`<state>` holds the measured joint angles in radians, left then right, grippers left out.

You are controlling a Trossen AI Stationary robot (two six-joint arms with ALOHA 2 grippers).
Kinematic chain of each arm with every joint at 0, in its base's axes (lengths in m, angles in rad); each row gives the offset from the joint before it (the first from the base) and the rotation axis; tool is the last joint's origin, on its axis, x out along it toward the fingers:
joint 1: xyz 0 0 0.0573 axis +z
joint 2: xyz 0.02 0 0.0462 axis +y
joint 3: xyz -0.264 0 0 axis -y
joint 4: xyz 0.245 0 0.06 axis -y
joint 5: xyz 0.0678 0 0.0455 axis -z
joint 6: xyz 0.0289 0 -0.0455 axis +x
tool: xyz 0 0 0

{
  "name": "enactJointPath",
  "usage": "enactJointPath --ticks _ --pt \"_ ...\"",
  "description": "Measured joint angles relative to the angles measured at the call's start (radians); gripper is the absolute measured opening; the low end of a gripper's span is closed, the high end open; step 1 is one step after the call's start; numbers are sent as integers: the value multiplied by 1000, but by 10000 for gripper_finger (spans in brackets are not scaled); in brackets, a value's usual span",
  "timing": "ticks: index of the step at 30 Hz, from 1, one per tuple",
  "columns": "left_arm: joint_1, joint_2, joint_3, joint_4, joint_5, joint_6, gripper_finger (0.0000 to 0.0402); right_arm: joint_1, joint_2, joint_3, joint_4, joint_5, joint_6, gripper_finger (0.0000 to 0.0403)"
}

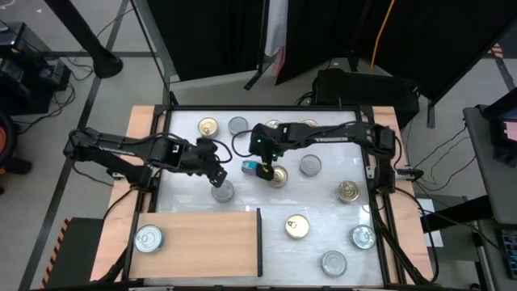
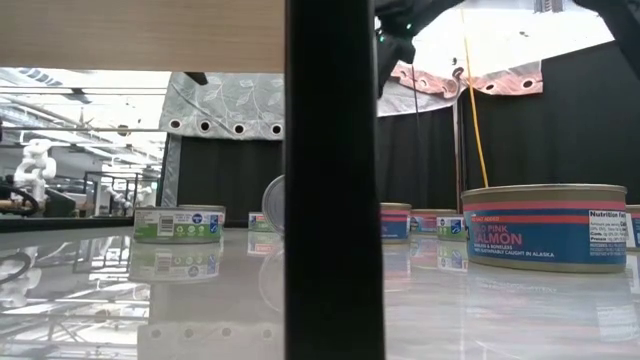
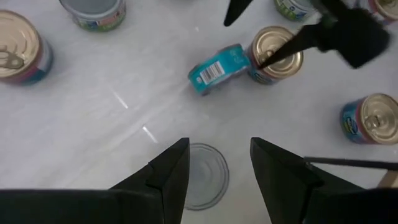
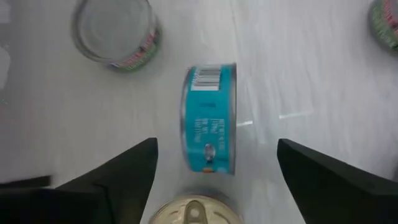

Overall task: Stack canned seafood by type on shelf
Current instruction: Stack the top yellow blue tuna can on top of the yellow blue tuna can on the shelf

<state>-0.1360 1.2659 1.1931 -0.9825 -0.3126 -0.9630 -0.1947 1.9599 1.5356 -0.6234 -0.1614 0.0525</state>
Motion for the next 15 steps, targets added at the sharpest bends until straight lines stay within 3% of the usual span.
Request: enactJointPath --ticks 8,11,15 --pt "-19 0 0 0 -2 0 175 14 82 1 63 4 -10 304" --pt "-21 0 0 -2 1 -24 175 20 109 0 61 5 -11 275" --pt "-51 -9 0 -1 26 -26 176 22 113 0 38 4 -4 207"
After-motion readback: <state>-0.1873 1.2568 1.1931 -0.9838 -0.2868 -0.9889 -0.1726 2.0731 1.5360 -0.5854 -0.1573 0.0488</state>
